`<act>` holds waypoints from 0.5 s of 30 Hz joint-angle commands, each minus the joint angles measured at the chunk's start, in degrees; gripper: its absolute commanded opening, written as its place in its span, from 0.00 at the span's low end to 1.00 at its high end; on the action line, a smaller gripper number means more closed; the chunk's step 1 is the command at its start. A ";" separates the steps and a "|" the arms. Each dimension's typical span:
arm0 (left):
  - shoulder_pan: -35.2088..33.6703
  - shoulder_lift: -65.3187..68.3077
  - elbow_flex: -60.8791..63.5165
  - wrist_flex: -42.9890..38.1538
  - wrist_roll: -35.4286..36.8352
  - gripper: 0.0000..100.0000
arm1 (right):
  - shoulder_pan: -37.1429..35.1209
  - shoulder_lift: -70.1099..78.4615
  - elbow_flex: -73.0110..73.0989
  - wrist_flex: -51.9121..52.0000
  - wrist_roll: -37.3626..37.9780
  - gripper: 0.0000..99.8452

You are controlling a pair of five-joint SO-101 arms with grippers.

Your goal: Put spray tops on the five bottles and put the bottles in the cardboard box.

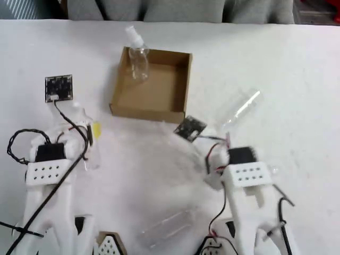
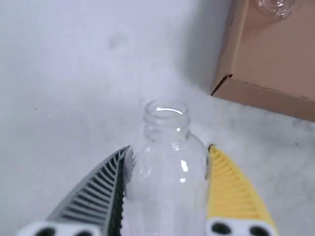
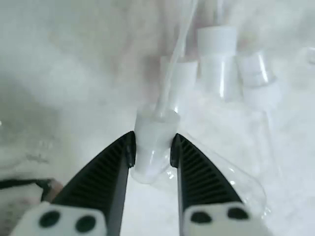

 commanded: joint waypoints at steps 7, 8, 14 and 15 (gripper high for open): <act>-0.48 -2.42 -0.44 -1.85 0.18 0.02 | 35.74 -0.84 -24.79 19.91 51.96 0.02; -0.48 -2.42 -0.44 -1.85 0.18 0.02 | 39.96 -0.75 -25.58 19.65 56.09 0.02; -0.48 -2.42 -0.44 -1.85 0.18 0.02 | 57.63 -0.66 -18.64 8.75 72.09 0.02; -0.48 -2.42 -0.44 -1.85 0.09 0.02 | 59.12 -0.66 -15.65 5.49 74.02 0.02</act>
